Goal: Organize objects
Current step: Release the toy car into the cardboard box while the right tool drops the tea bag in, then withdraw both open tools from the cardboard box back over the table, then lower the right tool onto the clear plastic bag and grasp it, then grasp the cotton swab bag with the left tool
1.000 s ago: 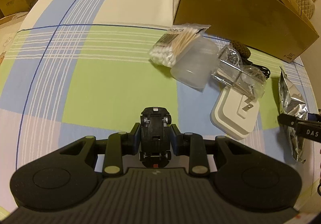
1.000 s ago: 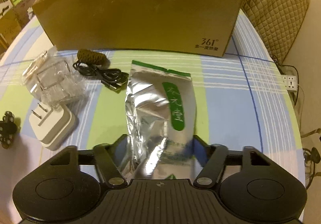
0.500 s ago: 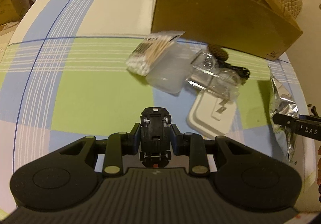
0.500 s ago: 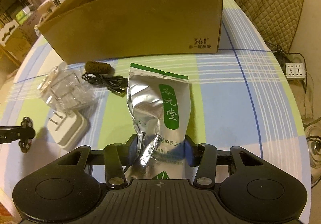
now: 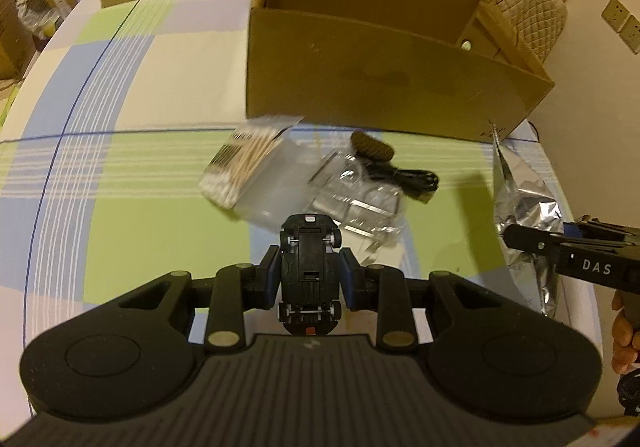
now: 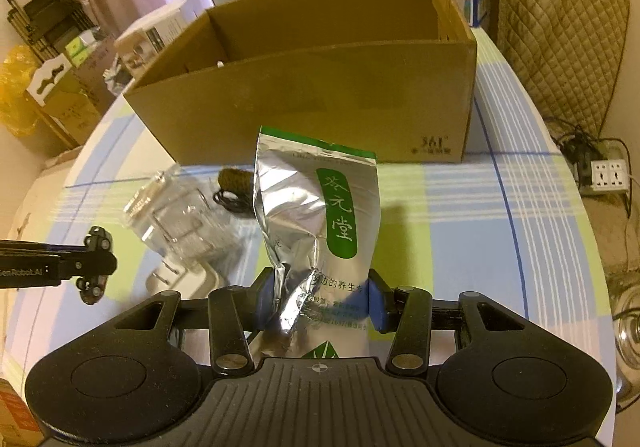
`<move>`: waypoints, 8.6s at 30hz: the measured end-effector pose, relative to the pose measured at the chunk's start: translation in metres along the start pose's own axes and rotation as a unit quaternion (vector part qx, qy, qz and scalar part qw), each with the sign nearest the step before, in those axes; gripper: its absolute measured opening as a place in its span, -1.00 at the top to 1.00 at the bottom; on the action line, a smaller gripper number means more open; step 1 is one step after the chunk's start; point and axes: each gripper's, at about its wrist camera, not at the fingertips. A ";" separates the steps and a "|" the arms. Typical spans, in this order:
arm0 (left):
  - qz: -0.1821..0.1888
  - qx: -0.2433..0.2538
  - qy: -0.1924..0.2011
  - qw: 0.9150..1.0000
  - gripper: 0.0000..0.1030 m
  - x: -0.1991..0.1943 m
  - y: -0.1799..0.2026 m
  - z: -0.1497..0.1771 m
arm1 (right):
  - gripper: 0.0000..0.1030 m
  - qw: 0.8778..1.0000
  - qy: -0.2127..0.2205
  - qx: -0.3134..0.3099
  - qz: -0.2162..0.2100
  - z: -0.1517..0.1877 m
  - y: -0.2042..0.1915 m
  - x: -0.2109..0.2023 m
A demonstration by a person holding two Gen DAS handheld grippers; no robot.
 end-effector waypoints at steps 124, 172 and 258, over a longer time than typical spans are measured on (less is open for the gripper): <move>-0.004 0.015 0.098 0.995 -0.54 -0.049 0.009 -0.092 | -0.29 0.991 0.120 -0.014 -0.056 -0.083 0.009 -0.046; -0.026 -0.022 -0.007 0.999 -0.55 -0.019 -0.057 0.000 | -0.29 0.994 -0.007 -0.087 -0.070 -0.004 -0.085 0.025; -0.018 0.051 -0.032 0.998 0.30 0.093 -0.090 -0.077 | 0.46 0.996 0.071 -0.046 0.027 -0.014 -0.001 0.008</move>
Point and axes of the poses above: each gripper's, at about its wrist camera, not at the fingertips, and x roughly the way its jaws point, y to its right, z to its underside, and after that the axes turned 5 degrees about z, right-handed
